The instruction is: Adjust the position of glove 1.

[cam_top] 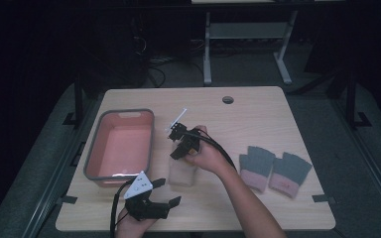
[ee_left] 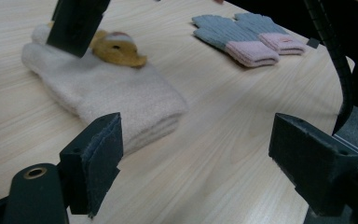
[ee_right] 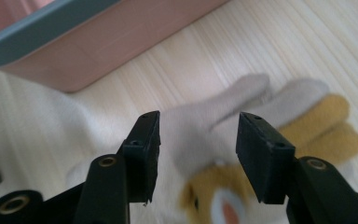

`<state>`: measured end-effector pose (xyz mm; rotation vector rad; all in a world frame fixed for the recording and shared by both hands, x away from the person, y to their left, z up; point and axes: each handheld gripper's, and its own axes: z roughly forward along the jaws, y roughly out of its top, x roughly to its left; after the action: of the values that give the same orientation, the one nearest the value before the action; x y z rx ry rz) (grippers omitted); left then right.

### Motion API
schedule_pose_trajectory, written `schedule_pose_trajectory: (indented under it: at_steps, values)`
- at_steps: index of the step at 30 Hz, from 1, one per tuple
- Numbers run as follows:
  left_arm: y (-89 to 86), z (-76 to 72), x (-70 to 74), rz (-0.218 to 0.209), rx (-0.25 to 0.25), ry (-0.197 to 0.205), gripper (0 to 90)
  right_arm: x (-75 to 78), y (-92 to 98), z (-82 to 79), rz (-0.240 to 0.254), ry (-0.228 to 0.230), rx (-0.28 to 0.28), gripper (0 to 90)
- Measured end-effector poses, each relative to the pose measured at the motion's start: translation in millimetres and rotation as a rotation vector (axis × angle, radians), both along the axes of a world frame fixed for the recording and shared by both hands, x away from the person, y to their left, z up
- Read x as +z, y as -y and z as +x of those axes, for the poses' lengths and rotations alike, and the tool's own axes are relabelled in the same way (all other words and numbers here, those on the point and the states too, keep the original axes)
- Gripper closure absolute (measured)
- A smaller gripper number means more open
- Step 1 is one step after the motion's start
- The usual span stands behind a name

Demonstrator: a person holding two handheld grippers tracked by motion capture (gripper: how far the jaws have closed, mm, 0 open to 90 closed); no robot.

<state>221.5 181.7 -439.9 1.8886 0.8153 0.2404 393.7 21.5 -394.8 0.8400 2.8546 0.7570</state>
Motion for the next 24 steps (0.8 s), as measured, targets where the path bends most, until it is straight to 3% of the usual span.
schedule_pose_trajectory:
  at_steps: [2,3,5,11,24]
  values:
    - [-0.5,-0.1,0.5,-0.002,-0.002,0.001,17.7,-3.5,-6.7,0.4,-0.009,-0.007,0.011,48.4]
    - [-0.2,-0.4,0.6,-0.007,-0.002,0.002,17.7,-9.5,-13.8,-0.3,-0.042,0.005,0.026,47.0]
    - [-0.1,-0.5,0.6,-0.006,-0.004,0.002,17.7,-14.3,-18.3,-0.9,-0.063,0.006,0.035,45.9]
    - [0.3,-0.7,0.6,-0.007,-0.006,0.002,17.7,-26.9,-22.0,-1.3,-0.137,0.023,0.039,46.2]
    - [2.4,0.5,-0.8,-0.032,-0.011,-0.031,17.7,-28.3,11.0,-4.5,-0.121,0.014,0.039,46.3]
